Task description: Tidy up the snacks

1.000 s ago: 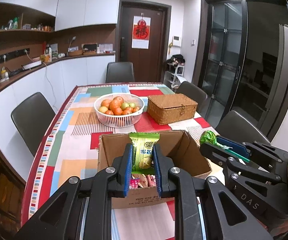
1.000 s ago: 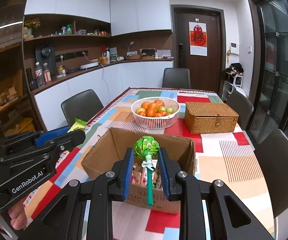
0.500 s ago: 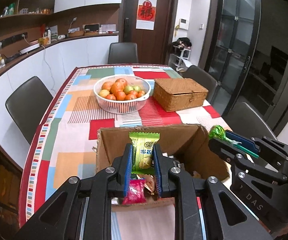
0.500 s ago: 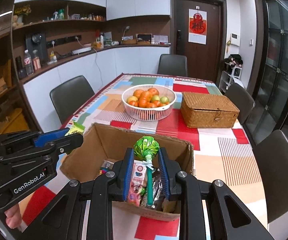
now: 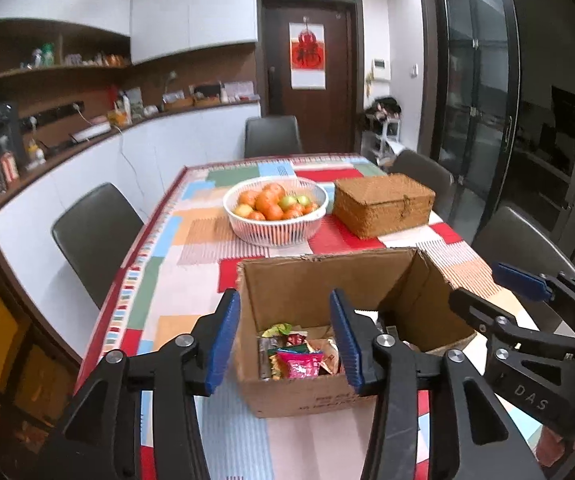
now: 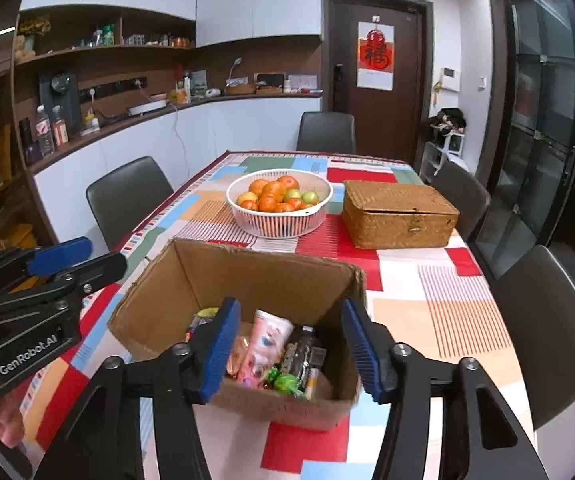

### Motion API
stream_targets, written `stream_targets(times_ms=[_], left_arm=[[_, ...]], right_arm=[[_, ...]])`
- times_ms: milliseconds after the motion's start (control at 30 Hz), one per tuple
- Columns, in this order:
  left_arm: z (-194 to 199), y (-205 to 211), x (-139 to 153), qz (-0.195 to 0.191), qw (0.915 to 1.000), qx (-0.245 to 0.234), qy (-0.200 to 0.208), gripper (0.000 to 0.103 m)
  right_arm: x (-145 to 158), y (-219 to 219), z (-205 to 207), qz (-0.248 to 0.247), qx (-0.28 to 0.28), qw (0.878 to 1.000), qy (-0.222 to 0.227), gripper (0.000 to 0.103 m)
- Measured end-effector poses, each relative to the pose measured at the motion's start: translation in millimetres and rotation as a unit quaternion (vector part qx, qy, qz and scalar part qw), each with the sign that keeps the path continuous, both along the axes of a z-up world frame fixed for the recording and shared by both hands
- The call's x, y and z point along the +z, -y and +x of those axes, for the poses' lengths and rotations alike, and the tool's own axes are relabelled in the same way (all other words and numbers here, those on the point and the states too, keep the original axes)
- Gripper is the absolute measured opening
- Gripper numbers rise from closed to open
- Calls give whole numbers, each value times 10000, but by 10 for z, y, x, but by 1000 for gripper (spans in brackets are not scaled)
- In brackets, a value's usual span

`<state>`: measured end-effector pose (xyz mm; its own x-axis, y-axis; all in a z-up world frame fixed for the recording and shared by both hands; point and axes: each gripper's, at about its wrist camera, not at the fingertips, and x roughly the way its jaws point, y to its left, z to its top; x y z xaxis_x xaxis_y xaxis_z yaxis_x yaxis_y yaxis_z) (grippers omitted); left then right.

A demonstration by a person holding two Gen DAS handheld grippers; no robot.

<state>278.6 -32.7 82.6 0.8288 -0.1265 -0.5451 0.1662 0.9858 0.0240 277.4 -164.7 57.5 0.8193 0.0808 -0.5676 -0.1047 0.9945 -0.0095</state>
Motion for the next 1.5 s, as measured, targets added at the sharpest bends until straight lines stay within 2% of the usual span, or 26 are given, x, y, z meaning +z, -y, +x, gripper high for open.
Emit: stream_targets(times_ms=[333, 433, 967, 1500], left_arm=[[-718, -91, 68, 62, 9983, 148, 556, 69], [-870, -98, 66, 100, 9977, 201, 641, 73], [-1455, -258, -93, -94, 9982, 321, 500, 95], [-1760, -291, 4, 61, 9960, 413, 792, 102]], right_arm=[[20, 67, -725, 258, -225, 9983, 465, 82], [19, 74, -889, 276, -280, 9977, 545, 85], [-6, 3, -1508, -82, -461, 9960, 760, 92], [34, -27, -1785, 35, -405, 9953, 883, 94]])
